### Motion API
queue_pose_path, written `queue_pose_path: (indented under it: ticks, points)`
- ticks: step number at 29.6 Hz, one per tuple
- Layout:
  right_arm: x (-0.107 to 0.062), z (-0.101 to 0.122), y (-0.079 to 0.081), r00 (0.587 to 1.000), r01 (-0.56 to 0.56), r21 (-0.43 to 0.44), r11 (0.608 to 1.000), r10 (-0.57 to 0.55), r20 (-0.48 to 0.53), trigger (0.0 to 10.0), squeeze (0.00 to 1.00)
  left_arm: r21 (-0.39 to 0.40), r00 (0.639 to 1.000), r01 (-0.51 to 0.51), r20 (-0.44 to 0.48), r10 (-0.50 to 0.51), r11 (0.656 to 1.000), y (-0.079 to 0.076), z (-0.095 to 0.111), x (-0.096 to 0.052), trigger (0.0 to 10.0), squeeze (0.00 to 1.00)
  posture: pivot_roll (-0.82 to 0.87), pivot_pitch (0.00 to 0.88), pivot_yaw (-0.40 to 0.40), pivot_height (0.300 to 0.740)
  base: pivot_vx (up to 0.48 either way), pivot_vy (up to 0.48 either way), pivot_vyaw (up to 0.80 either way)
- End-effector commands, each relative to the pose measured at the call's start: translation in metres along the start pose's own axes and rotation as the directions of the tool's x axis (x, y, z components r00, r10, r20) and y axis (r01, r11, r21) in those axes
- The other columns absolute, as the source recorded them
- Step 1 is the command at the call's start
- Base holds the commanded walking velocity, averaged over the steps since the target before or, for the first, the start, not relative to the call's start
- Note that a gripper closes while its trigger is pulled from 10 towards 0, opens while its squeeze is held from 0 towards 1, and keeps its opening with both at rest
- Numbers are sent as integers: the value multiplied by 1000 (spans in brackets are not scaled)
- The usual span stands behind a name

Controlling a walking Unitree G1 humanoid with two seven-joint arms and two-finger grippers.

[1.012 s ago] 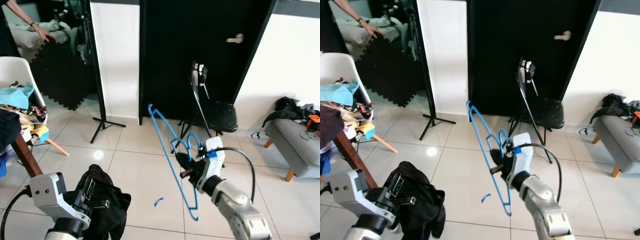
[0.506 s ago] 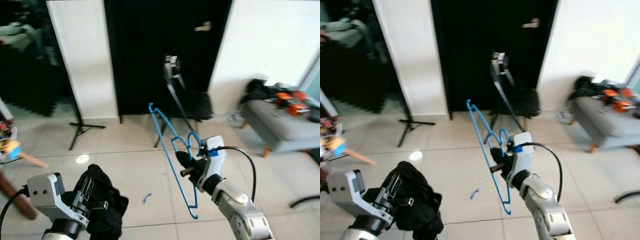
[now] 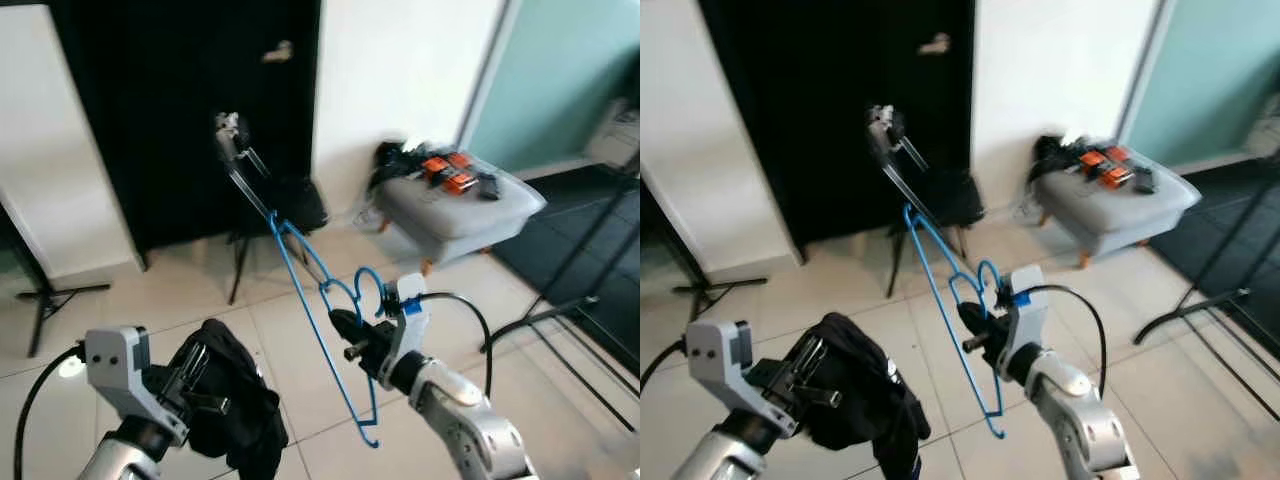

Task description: Hang hanger

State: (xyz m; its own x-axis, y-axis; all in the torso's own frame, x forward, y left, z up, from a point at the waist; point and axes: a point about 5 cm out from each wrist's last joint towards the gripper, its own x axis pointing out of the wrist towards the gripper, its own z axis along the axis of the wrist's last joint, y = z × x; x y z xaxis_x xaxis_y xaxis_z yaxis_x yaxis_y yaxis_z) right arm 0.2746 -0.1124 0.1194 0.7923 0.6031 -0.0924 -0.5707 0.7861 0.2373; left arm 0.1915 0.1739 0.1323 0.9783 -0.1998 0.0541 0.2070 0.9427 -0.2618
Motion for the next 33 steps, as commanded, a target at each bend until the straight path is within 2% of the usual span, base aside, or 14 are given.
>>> queue_pose_path:
  ticks: [1, 4, 11, 13, 16, 19, 28, 29, 30, 31, 33]
  points:
    - [2, 0, 3, 1000, -20, 16, 1000, 19, 8, 10000, 0, 12, 1000, -10, 17, 9, 1000, 2, 2, -1, 10000, 0, 11, 0, -28, 740, 0, 0, -800]
    - [1, -2, -2, 1000, -18, 35, 999, 18, -4, 10000, 0, -7, 1000, -12, 24, 12, 1000, 5, 3, 0, 10000, 0, 15, 0, -46, 740, 0, 0, -800]
    - [1, -2, -1, 999, -31, 49, 998, 31, -11, 10000, 0, -11, 1000, 12, 12, -12, 1000, 4, 2, 2, 10000, 0, 16, 0, -47, 740, 0, 0, -800]
    - [2, -3, 1, 999, -38, 54, 998, 39, -11, 10000, 0, 8, 996, 87, -35, -87, 996, 1, 0, 4, 10000, 0, 14, 0, -46, 740, 0, 0, -800]
    - [2, -3, 1, 999, -38, 54, 998, 39, -11, 10000, 0, 8, 996, 87, -35, -87, 996, 1, 0, 4, 10000, 0, 14, 0, -46, 740, 0, 0, -800]
    - [3, -3, 3, 999, -47, 61, 997, 48, -8, 10000, 0, 21, 988, 140, -65, -138, 990, -1, -1, 5, 10000, 0, 15, 0, -34, 740, 0, 0, -800]
    - [4, -2, 6, 998, -55, 73, 996, 55, 1, 10000, 0, 29, 989, 136, -65, -134, 990, 2, 2, 7, 10000, 0, 9, 0, -24, 740, 0, 0, -800]
    - [4, -2, 5, 998, -61, 72, 996, 62, -5, 10000, 0, 75, 991, 121, -64, -116, 990, 6, 6, 11, 10000, 0, 7, 0, -25, 740, 0, 0, -800]
    - [4, -2, 5, 998, -61, 72, 996, 62, -5, 10000, 0, 75, 991, 121, -64, -116, 990, 6, 6, 11, 10000, 0, 7, 0, -25, 740, 0, 0, -800]
    - [5, -2, 5, 997, -73, 72, 995, 74, -14, 10000, 0, 182, 994, 105, -42, -99, 978, 11, 16, 22, 10000, 0, 4, 0, -22, 740, 0, 0, -800]
    - [5, -2, 5, 997, -73, 72, 995, 74, -14, 10000, 0, 182, 994, 105, -42, -99, 978, 11, 16, 22, 10000, 0, 4, 0, -22, 740, 0, 0, -800]
